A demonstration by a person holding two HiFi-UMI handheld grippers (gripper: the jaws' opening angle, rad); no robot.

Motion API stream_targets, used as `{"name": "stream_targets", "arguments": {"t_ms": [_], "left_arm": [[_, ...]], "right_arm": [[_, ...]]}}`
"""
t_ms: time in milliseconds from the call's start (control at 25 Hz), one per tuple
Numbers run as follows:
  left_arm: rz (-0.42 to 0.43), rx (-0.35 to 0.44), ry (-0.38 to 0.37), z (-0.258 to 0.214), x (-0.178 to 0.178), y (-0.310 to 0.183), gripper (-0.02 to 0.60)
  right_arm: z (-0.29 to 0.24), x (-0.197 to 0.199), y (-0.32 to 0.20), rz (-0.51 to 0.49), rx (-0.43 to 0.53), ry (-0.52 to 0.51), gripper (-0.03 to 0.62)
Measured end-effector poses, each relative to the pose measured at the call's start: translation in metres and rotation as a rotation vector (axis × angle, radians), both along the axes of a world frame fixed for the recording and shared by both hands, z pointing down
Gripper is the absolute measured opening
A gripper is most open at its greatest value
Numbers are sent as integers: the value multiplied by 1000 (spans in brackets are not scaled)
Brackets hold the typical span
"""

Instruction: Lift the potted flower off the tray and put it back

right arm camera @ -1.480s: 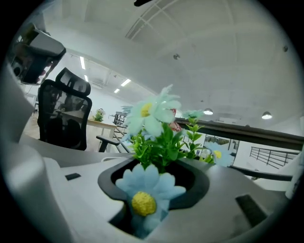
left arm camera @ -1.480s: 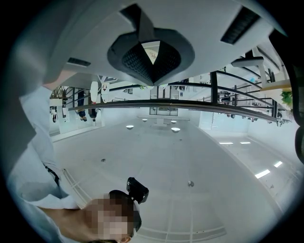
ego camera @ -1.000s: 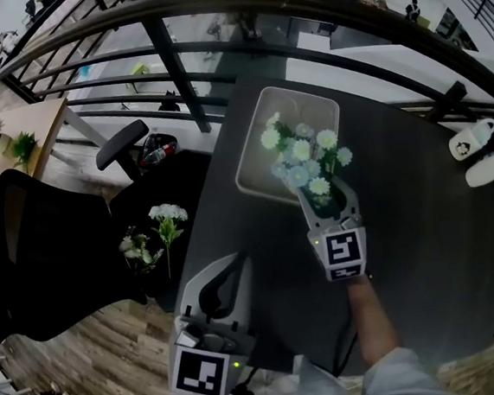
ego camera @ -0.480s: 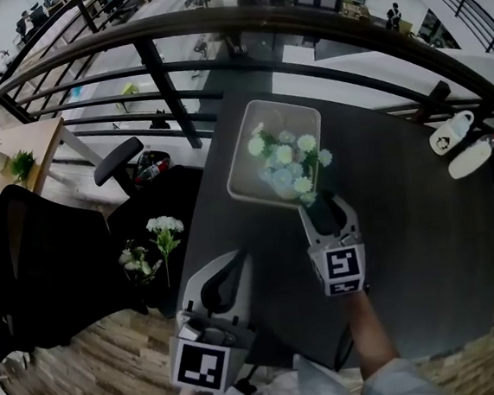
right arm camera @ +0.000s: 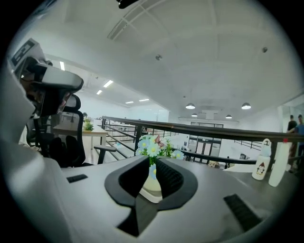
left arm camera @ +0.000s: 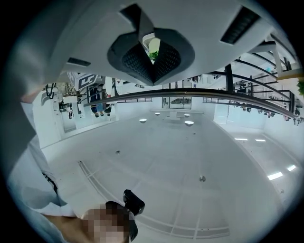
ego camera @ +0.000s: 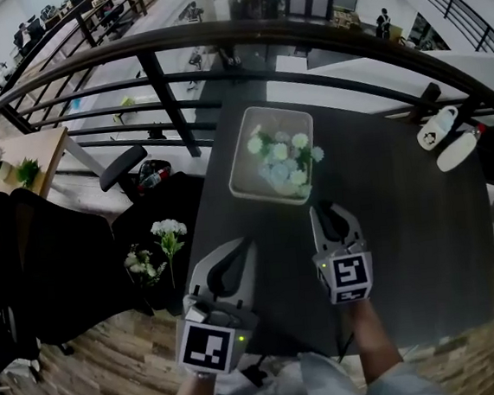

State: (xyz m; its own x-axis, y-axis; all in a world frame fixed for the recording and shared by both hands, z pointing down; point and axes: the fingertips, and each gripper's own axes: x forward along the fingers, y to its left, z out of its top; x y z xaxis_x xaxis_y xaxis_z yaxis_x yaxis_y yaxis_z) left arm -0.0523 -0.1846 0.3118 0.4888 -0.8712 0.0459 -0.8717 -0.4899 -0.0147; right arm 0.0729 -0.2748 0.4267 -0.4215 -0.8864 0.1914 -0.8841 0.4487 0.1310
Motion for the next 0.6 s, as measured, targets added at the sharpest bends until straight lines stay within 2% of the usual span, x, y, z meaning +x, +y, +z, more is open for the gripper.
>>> {"name": "stream_targets", "arguments": {"t_ms": [120, 400, 600], "left_arm": [[11, 9, -2, -6, 0, 5, -2], [32, 31, -3, -18, 4, 20, 0], [38, 57, 6, -25, 3, 34, -1]], "right_arm": [[-16, 0, 12, 10, 18, -7, 7], [-52, 1, 44, 23, 45, -71, 2], [-80, 1, 73, 7, 101, -120, 2]]}}
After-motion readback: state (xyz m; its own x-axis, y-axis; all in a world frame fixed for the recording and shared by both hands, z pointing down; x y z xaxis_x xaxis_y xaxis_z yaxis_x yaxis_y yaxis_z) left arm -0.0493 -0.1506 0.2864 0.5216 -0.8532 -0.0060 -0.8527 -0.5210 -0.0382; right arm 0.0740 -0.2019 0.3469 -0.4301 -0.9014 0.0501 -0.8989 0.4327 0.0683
